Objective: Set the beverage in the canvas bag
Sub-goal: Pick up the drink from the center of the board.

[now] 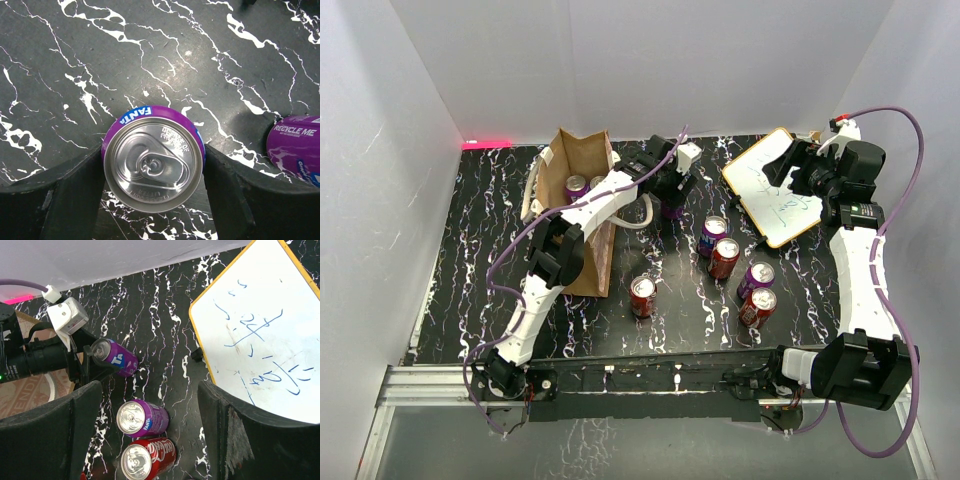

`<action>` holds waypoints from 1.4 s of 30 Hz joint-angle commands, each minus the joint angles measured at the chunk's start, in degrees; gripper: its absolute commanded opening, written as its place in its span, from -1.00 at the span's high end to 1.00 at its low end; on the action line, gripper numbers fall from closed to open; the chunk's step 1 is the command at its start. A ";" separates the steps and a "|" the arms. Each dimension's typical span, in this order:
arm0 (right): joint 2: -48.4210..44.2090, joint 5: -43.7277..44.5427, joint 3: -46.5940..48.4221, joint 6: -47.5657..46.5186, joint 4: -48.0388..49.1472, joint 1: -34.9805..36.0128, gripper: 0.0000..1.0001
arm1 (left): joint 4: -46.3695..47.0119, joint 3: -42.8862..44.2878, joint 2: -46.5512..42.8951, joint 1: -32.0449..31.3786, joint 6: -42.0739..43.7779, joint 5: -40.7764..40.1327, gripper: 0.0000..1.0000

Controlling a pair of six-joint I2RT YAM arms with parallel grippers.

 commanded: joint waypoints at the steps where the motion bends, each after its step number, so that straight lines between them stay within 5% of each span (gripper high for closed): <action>1: -1.23 -0.95 0.20 0.59 2.71 -0.50 -0.60 | 0.17 2.23 -0.53 -0.73 -1.37 0.75 -0.46; 14: -0.91 -1.31 0.57 0.86 2.82 -0.67 -0.61 | 0.64 2.97 -0.55 -1.33 -1.56 -1.19 -0.60; 23: -0.64 -1.53 0.57 1.07 2.91 -0.76 -0.60 | 0.90 3.21 -1.36 -1.59 -1.43 -2.04 -0.45; 35: -1.32 -1.55 -0.04 1.16 2.93 -1.11 -0.61 | 0.42 4.67 -4.10 -3.72 2.53 0.89 0.09; 42: -1.18 -2.05 -0.40 1.42 2.92 -1.20 -0.61 | 0.02 6.64 -8.14 -4.68 2.60 4.93 0.84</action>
